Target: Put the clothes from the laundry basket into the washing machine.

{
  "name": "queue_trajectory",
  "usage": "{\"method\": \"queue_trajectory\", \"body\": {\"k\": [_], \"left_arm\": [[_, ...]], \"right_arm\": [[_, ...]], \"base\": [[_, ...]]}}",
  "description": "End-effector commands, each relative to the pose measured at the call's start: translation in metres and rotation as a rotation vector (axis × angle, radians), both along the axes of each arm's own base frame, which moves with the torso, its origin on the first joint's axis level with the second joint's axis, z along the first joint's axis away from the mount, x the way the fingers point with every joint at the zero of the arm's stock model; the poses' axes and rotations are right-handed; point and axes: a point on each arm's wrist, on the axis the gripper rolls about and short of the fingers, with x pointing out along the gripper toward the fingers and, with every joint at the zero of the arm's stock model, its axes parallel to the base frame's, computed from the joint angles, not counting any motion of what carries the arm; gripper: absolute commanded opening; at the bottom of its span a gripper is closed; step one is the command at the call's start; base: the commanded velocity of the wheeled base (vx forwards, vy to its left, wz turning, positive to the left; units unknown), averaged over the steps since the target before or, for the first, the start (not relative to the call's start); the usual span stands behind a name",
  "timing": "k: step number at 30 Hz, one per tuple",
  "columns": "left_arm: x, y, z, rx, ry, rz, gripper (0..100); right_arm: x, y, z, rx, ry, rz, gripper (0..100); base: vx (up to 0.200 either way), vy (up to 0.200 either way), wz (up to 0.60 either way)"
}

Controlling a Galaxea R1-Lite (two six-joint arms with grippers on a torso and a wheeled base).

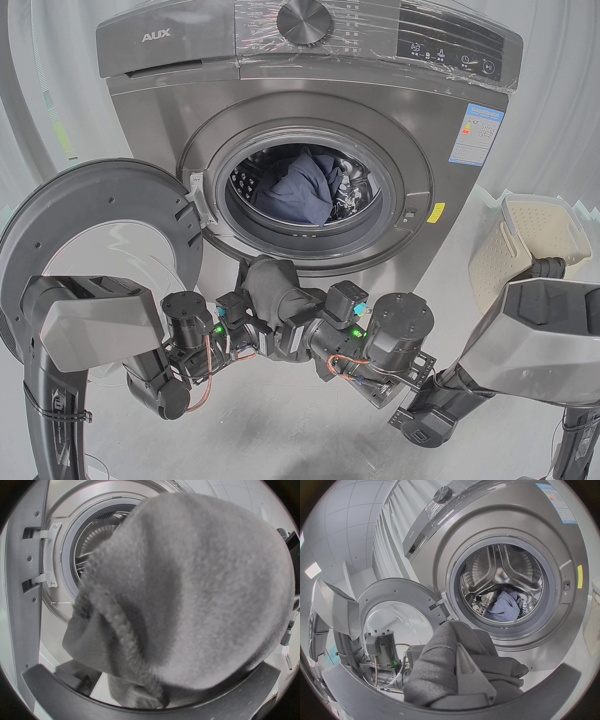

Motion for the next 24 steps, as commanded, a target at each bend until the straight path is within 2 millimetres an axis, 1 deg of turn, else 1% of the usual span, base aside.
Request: {"method": "queue_trajectory", "body": {"k": [1, 4, 5, 7, 8, 9, 12, 13, 15, 21, 24], "left_arm": [[0.003, 0.000, 0.001, -0.010, -0.006, 0.005, 0], [0.005, 0.000, 0.005, -0.032, -0.009, 0.016, 0], [0.010, 0.001, 0.010, -0.054, -0.022, 0.047, 0], [0.014, 0.003, 0.017, -0.073, -0.044, 0.077, 0], [0.014, 0.003, 0.017, -0.073, -0.044, 0.077, 0], [0.015, 0.005, 0.030, -0.099, -0.072, 0.087, 0], [0.014, 0.007, 0.040, -0.121, -0.088, 0.089, 0], [0.013, 0.007, 0.046, -0.129, -0.101, 0.090, 0], [0.011, 0.007, 0.052, -0.136, -0.111, 0.088, 0], [0.007, 0.006, 0.063, -0.154, -0.131, 0.089, 0], [0.004, 0.006, 0.066, -0.160, -0.132, 0.084, 0]], "right_arm": [[0.001, -0.001, 0.001, 0.002, -0.002, -0.003, 0], [0.004, -0.004, 0.001, 0.002, -0.002, -0.015, 0], [0.008, -0.009, 0.006, 0.009, -0.008, -0.029, 0], [0.015, -0.016, 0.008, 0.010, -0.009, -0.056, 0], [0.015, -0.016, 0.008, 0.010, -0.009, -0.056, 0], [0.023, -0.024, 0.007, 0.009, -0.006, -0.085, 0], [0.031, -0.033, 0.004, 0.001, 0.005, -0.116, 0], [0.034, -0.038, -0.002, -0.014, 0.024, -0.131, 0], [0.036, -0.040, -0.009, -0.032, 0.041, -0.138, 0], [0.040, -0.037, -0.032, -0.067, 0.075, -0.138, 0], [0.040, -0.035, -0.036, -0.075, 0.080, -0.134, 0]], "base": [[0.000, 0.000, 0.00], [0.000, 0.000, 0.00], [0.000, 0.000, 0.00], [0.000, 0.000, 0.00], [0.000, 0.000, 0.00], [0.000, 0.000, 0.00], [0.000, 0.000, 0.00], [0.000, 0.000, 0.00], [0.000, 0.000, 0.00], [0.000, 0.000, 0.00], [0.000, 0.000, 0.00]]}}
